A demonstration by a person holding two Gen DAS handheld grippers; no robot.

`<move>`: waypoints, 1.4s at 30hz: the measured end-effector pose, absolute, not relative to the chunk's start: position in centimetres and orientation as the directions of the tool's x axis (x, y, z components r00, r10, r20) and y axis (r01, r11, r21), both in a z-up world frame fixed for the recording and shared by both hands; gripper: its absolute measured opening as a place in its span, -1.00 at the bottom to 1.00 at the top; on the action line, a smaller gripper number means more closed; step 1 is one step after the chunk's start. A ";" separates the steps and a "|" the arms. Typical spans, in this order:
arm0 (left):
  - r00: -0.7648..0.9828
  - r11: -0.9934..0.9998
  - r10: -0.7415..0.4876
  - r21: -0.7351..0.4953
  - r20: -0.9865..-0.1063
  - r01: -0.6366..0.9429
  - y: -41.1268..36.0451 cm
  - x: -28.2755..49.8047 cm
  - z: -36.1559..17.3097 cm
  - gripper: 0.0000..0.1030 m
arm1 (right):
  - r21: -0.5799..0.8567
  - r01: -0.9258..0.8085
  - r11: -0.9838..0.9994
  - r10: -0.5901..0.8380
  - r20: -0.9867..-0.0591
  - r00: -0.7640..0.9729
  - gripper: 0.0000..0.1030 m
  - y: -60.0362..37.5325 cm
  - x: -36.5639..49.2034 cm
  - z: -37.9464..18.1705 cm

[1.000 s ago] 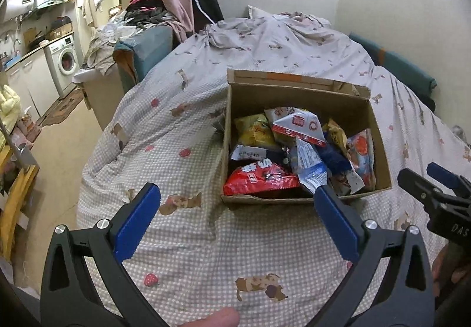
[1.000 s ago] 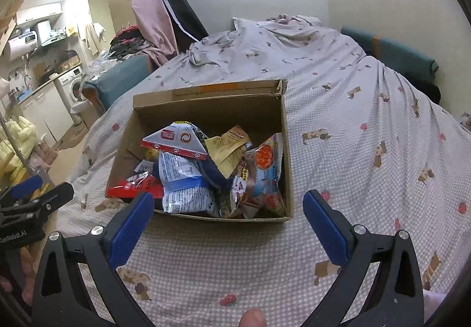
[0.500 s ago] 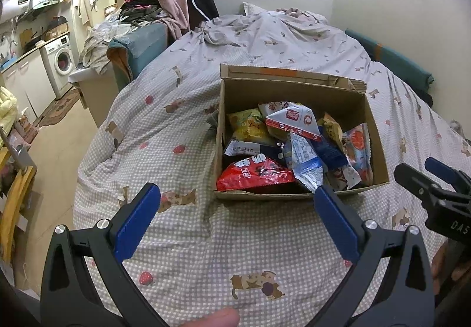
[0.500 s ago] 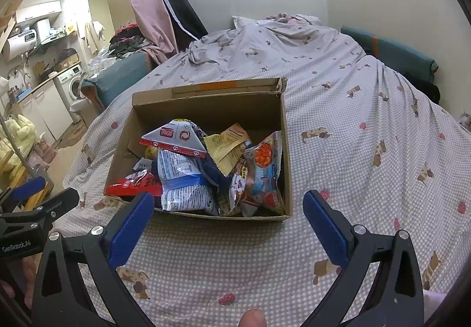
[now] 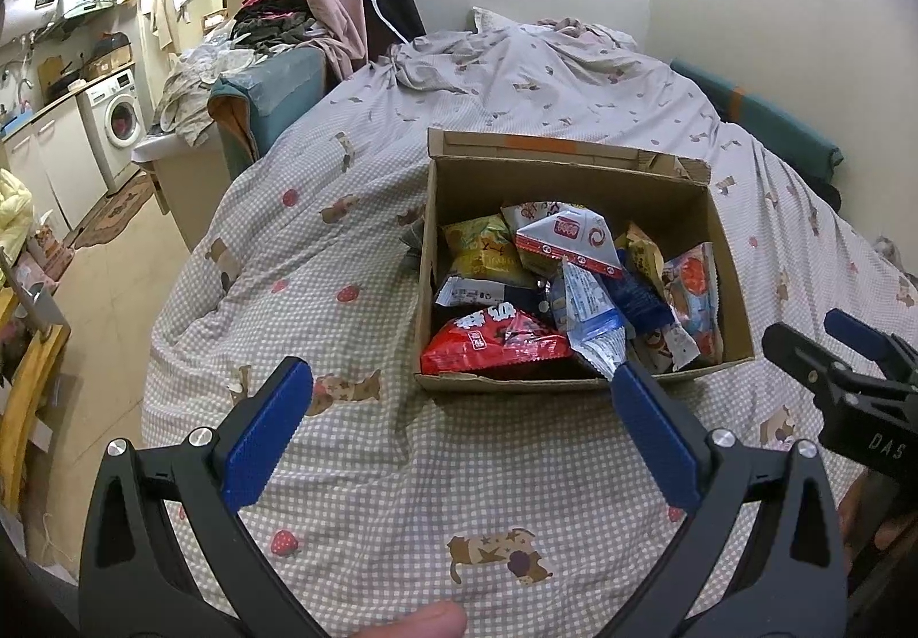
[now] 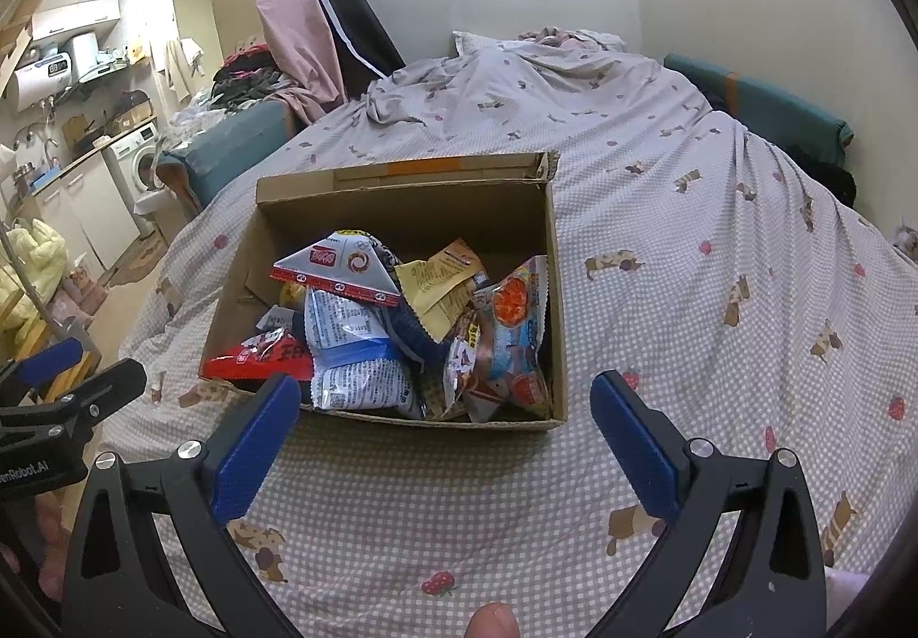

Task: Organize snacks

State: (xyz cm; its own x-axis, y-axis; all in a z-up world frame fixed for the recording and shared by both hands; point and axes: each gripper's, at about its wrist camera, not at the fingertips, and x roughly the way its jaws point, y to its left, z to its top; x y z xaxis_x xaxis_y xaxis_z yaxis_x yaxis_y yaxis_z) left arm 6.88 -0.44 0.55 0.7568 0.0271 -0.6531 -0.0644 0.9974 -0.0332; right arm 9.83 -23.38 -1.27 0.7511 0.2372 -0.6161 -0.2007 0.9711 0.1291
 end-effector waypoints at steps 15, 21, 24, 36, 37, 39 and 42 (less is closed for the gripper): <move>0.760 0.997 0.024 -0.040 -0.649 -0.065 -0.4 6.8 0.8 1.00 | 0.123 -0.204 0.971 0.236 -0.614 0.753 1.00 -23.1 9.9 -1.3; 0.761 0.997 0.026 -0.038 -0.648 -0.067 -0.4 6.8 1.0 1.00 | 0.123 -0.203 0.971 0.235 -0.612 0.755 1.00 -23.2 9.9 -1.3; 0.761 0.997 0.026 -0.039 -0.649 -0.067 -0.4 6.8 0.9 1.00 | 0.123 -0.204 0.971 0.236 -0.612 0.755 1.00 -23.2 9.9 -1.3; 0.761 0.997 0.024 -0.040 -0.648 -0.066 -0.4 6.8 0.9 1.00 | 0.124 -0.203 0.971 0.236 -0.611 0.755 1.00 -23.2 9.8 -1.2; 0.762 0.997 0.025 -0.039 -0.648 -0.066 -0.4 6.8 0.9 1.00 | 0.123 -0.203 0.971 0.236 -0.611 0.756 1.00 -23.2 9.8 -1.2; 0.762 0.997 0.026 -0.038 -0.647 -0.067 -0.4 6.7 0.9 1.00 | 0.123 -0.203 0.971 0.236 -0.610 0.757 1.00 -23.2 9.8 -1.2; 0.761 0.997 0.026 -0.039 -0.648 -0.068 -0.4 6.7 0.9 1.00 | 0.125 -0.204 0.971 0.237 -0.610 0.756 1.00 -23.2 9.8 -1.2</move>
